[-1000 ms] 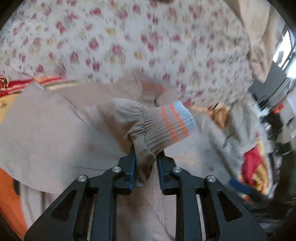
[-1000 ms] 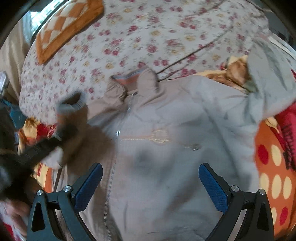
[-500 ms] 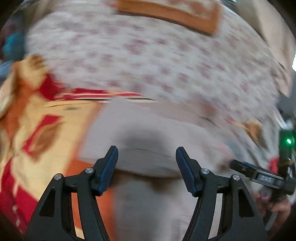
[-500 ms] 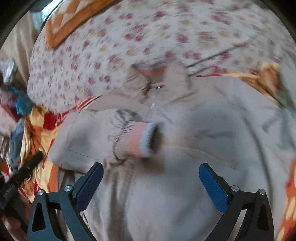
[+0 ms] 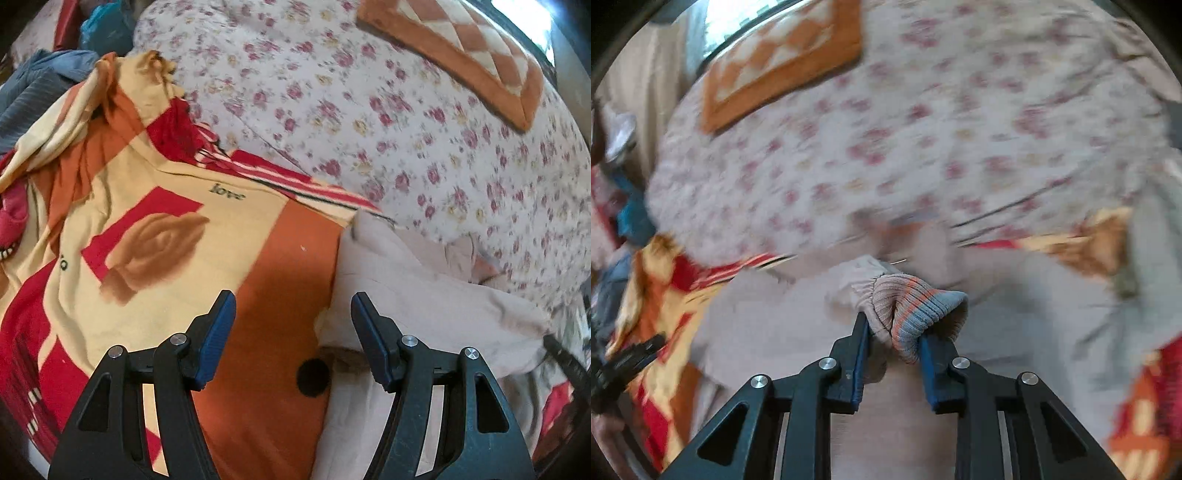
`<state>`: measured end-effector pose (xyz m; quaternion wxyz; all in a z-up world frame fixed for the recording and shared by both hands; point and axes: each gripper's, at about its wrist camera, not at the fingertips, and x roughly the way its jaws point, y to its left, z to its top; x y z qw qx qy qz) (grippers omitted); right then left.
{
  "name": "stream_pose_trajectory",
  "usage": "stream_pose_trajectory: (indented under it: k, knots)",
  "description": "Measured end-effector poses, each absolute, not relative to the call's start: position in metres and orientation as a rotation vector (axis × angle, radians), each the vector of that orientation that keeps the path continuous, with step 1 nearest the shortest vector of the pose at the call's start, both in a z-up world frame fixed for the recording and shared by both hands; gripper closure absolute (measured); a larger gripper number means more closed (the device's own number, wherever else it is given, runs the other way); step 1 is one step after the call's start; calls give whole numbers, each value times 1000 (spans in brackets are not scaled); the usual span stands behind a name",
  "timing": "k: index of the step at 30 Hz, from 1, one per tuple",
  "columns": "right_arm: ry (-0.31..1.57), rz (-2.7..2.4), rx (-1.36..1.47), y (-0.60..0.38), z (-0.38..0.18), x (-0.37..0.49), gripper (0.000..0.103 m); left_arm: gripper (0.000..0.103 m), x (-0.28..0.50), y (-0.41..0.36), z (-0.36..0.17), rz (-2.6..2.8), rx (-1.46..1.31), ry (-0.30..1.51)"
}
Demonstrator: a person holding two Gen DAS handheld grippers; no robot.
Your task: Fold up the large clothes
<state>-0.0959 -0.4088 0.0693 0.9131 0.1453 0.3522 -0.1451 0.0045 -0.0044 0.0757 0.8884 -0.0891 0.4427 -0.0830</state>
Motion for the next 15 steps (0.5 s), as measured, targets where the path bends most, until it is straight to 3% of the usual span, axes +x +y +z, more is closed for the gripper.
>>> stream_pose_trajectory:
  k: [7,10,15]
  knots:
    - [842,-364,279,-438,36,-88,79,38,0,-48,65,-255,-84,936]
    - [889,-395,286,-449,36,-86,39,38,5,-71,50,-253,23,977]
    - [796,-448,281,-453,63,-117,39,38,9,-84,23,-226,68,1058]
